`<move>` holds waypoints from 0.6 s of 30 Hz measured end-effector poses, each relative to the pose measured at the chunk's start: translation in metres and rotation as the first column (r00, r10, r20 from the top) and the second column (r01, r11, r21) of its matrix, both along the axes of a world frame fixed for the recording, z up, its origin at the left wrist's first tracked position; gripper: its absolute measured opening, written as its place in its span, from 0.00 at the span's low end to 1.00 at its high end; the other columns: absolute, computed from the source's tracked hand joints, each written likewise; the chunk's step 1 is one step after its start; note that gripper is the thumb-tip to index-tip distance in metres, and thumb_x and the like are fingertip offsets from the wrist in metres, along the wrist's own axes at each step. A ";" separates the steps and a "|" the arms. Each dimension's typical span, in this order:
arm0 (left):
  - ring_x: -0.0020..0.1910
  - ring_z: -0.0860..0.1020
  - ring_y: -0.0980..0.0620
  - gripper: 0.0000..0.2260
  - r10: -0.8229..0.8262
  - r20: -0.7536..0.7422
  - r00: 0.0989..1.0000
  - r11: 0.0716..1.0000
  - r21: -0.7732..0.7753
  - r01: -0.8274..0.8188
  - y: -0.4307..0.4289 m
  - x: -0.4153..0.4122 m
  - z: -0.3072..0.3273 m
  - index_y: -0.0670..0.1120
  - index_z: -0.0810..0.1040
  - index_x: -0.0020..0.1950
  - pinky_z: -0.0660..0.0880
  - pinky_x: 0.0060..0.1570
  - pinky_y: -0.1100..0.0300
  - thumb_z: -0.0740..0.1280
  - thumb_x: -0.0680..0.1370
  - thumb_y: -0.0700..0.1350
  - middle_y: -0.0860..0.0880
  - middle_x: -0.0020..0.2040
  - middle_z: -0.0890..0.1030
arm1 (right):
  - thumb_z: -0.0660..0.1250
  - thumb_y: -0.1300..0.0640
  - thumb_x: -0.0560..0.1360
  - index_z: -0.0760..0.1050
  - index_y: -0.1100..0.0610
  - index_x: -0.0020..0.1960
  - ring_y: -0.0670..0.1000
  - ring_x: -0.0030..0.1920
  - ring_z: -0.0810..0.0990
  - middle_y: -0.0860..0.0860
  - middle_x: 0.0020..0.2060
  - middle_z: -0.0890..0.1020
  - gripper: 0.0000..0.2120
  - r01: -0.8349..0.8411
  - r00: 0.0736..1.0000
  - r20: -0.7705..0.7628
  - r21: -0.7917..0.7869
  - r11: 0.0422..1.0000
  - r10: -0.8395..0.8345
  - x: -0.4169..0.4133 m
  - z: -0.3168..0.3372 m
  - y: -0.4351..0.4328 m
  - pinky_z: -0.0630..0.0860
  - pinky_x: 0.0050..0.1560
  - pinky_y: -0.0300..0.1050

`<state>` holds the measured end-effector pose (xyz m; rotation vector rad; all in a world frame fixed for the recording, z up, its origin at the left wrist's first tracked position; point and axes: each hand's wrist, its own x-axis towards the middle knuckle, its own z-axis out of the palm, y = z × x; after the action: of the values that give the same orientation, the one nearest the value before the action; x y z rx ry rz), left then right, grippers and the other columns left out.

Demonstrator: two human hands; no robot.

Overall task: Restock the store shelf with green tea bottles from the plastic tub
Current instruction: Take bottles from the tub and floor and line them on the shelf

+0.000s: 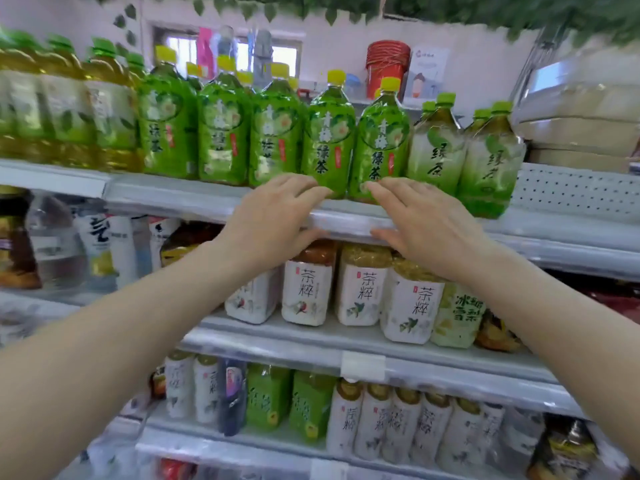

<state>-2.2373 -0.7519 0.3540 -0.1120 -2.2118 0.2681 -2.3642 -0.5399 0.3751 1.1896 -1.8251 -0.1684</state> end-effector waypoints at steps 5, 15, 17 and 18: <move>0.60 0.76 0.40 0.24 0.023 0.086 0.996 0.999 0.034 -0.026 -0.060 0.081 -0.070 0.42 0.75 0.67 0.76 0.57 0.46 0.68 0.75 0.54 0.42 0.61 0.78 | 0.70 0.49 0.74 0.69 0.64 0.71 0.64 0.58 0.79 0.62 0.63 0.77 0.31 -0.071 0.991 0.115 0.021 0.997 0.068 0.058 -0.069 -0.061 0.77 0.54 0.56; 0.59 0.76 0.40 0.23 0.108 0.331 0.937 0.948 0.249 -0.197 -0.160 0.219 -0.265 0.43 0.76 0.66 0.75 0.53 0.48 0.73 0.74 0.51 0.43 0.60 0.79 | 0.61 0.48 0.78 0.73 0.63 0.68 0.63 0.55 0.80 0.62 0.61 0.78 0.25 -0.297 0.860 0.444 0.036 0.954 0.251 0.154 -0.288 -0.171 0.78 0.53 0.54; 0.59 0.77 0.40 0.24 0.111 0.377 0.919 0.920 0.311 -0.239 -0.173 0.237 -0.308 0.42 0.76 0.66 0.76 0.53 0.49 0.73 0.73 0.51 0.42 0.60 0.79 | 0.63 0.48 0.77 0.73 0.63 0.68 0.64 0.54 0.81 0.61 0.61 0.79 0.25 -0.333 0.812 0.524 0.059 0.941 0.255 0.170 -0.332 -0.187 0.79 0.50 0.55; 0.59 0.77 0.40 0.24 0.113 0.402 0.908 0.902 0.341 -0.263 -0.178 0.245 -0.329 0.42 0.76 0.66 0.76 0.53 0.48 0.73 0.73 0.51 0.42 0.60 0.79 | 0.64 0.49 0.77 0.73 0.63 0.68 0.63 0.54 0.81 0.61 0.61 0.79 0.25 -0.351 0.788 0.562 0.073 0.933 0.252 0.177 -0.354 -0.194 0.79 0.50 0.54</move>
<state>-1.9920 -0.9303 0.0245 0.3019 -2.6172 -0.1044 -2.1872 -0.7343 0.0210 1.7780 -2.0923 0.2300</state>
